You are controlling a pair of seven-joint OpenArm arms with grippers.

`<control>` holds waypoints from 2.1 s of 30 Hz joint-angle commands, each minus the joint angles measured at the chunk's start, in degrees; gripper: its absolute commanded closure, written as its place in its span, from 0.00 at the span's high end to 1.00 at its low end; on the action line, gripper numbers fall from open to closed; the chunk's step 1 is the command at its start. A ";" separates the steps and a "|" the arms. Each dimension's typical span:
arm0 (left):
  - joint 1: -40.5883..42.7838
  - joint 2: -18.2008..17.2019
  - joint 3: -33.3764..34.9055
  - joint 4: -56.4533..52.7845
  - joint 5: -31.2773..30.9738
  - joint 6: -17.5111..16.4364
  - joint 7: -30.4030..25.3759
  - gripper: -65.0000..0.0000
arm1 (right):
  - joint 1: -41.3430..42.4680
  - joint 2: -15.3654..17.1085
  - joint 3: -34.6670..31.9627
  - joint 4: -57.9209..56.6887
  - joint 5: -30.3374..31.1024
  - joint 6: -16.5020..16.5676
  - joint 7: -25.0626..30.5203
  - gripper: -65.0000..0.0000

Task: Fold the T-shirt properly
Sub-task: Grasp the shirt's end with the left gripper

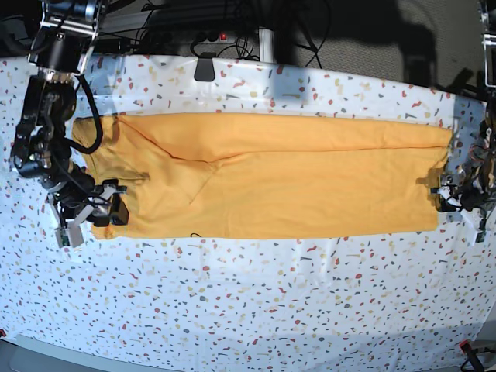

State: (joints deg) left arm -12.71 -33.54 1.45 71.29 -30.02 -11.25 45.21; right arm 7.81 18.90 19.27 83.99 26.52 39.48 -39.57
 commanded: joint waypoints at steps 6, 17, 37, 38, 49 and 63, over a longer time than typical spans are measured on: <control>-1.42 -1.20 -0.35 -6.10 -14.51 -10.69 0.09 0.56 | -7.21 0.92 0.26 12.72 0.76 0.52 1.66 0.40; -1.27 -0.72 -8.33 -13.97 -14.25 -13.14 -1.77 0.56 | -22.64 -0.07 0.26 29.09 0.74 0.52 -2.12 0.40; 0.33 1.29 -10.47 -13.99 -24.02 -18.86 6.69 0.56 | -24.15 -4.46 0.26 32.11 1.18 0.52 -2.99 0.40; 0.33 1.29 -10.47 -13.99 -24.00 -18.88 6.12 0.52 | -24.15 -4.46 0.26 32.11 1.18 0.52 -2.99 0.40; 0.00 1.31 -10.54 -9.94 -24.04 -18.84 6.45 0.00 | -24.04 -4.48 0.26 32.11 1.18 0.52 -2.99 0.40; 1.64 4.39 -10.54 17.44 -23.76 -18.78 15.06 0.00 | -24.00 -4.50 0.26 32.11 1.16 0.52 -2.95 0.40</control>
State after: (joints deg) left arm -10.04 -28.27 -8.64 87.92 -52.69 -29.82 60.97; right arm -16.67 13.93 19.22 114.87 26.96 39.51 -43.81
